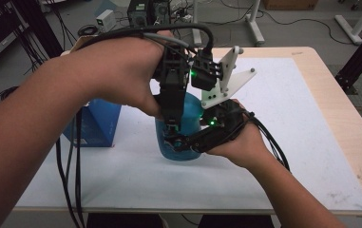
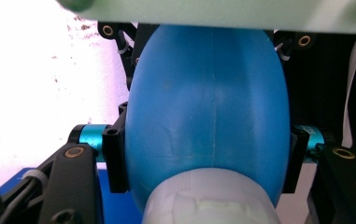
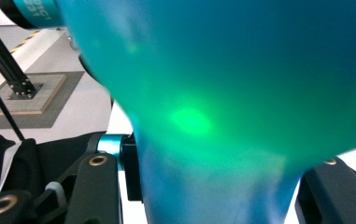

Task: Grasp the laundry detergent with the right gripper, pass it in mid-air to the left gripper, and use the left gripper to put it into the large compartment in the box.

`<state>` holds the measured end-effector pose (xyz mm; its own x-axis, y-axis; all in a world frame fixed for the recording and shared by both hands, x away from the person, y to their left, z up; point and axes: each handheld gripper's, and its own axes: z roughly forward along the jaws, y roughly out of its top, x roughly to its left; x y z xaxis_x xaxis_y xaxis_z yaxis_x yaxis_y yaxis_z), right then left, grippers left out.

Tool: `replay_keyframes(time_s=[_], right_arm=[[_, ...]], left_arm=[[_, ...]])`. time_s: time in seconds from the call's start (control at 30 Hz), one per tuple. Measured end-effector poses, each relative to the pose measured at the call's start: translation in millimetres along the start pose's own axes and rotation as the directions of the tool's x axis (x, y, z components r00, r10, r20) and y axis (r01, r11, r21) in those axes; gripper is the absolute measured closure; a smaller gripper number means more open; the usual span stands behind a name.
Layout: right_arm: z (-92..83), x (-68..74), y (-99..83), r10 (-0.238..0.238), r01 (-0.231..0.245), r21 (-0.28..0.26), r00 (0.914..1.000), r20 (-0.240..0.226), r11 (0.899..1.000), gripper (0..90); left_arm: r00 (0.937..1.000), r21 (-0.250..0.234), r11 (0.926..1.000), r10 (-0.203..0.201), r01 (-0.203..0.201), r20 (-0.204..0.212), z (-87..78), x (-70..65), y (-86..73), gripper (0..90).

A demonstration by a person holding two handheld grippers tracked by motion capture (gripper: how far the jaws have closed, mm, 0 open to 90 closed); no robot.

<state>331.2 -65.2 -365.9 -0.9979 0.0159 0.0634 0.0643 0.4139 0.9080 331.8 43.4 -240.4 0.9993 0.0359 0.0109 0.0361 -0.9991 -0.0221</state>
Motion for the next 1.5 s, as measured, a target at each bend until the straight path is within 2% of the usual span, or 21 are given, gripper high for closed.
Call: replay_keyframes(time_s=[0.2,0.3,0.53,0.7,0.87,1.0,1.17,1.23,1.3,1.37,1.43,1.5], right_arm=[[-1.7,0.7,0.8,-0.007,0.007,-0.006,1.0,-0.001,1.0,43.8],[-3.3,2.1,1.7,-0.018,0.018,-0.004,0.9998,0.007,1.0,34.5],[-18.0,-2.1,0.5,0.005,-0.005,-0.002,0.9993,0.037,1.0,22.3],[-25.3,-1.7,1.0,0.005,-0.005,-0.005,0.999,0.045,1.0,22.1],[-32.8,-1.2,2.0,0.003,-0.003,-0.008,0.9963,0.086,1.0,13.7],[-44.9,-1.2,3.6,-0.003,0.003,0.001,0.9921,0.126,1.0,12.9],[-59.7,-1.7,8.8,-0.02,0.012,0.053,0.9874,0.157,0.999,11.8],[-67.1,-2.0,12.7,-0.028,0.016,0.073,0.986,0.164,0.997,11.8],[-72.4,-2.1,15.8,-0.033,0.018,0.092,0.9854,0.167,0.996,10.4],[-77.8,-2.0,19.4,-0.041,0.017,0.126,0.9811,0.189,0.992,3.8],[-83.0,-2.4,21.4,-0.046,0.016,0.153,0.9799,0.194,0.988,3.8],[-89.4,-2.7,23.7,-0.059,0.021,0.186,0.9779,0.201,0.982,3.5]], left_arm=[[1.0,-0.01,0.9999,-0.006,0.006,0.002,-2.8,0.1,-1.2,38.1],[0.9998,0.004,0.9998,-0.022,0.022,0.002,-2.6,0.2,-0.6,38.1],[0.999,0.006,0.999,-0.045,0.044,0.003,-3.4,3.0,-5.8,38.2],[0.9981,0.016,0.998,-0.062,0.062,-0.001,-4.0,6.2,-9.5,38.1],[0.9971,0.015,0.997,-0.076,0.076,0.001,-7.5,8.9,-12.2,38.1],[0.994,0.01,0.994,-0.109,0.109,0.006,-14.2,12.0,-18.4,38.1],[0.9828,-0.003,0.983,-0.183,0.184,0.022,-27.1,17.6,-30.4,38.0],[0.9792,-0.005,0.9795,-0.201,0.201,0.026,-32.2,19.2,-34.6,38.0],[0.9729,-0.004,0.9732,-0.23,0.23,0.026,-38.9,20.7,-39.8,38.0],[0.9628,-0.014,0.963,-0.269,0.269,0.027,-46.8,23.1,-47.4,38.0],[0.9534,-0.018,0.9536,-0.3,0.301,0.032,-53.7,25.3,-54.4,38.0],[0.9375,-0.023,0.9377,-0.346,0.347,0.04,-63.3,28.0,-63.8,38.0]])
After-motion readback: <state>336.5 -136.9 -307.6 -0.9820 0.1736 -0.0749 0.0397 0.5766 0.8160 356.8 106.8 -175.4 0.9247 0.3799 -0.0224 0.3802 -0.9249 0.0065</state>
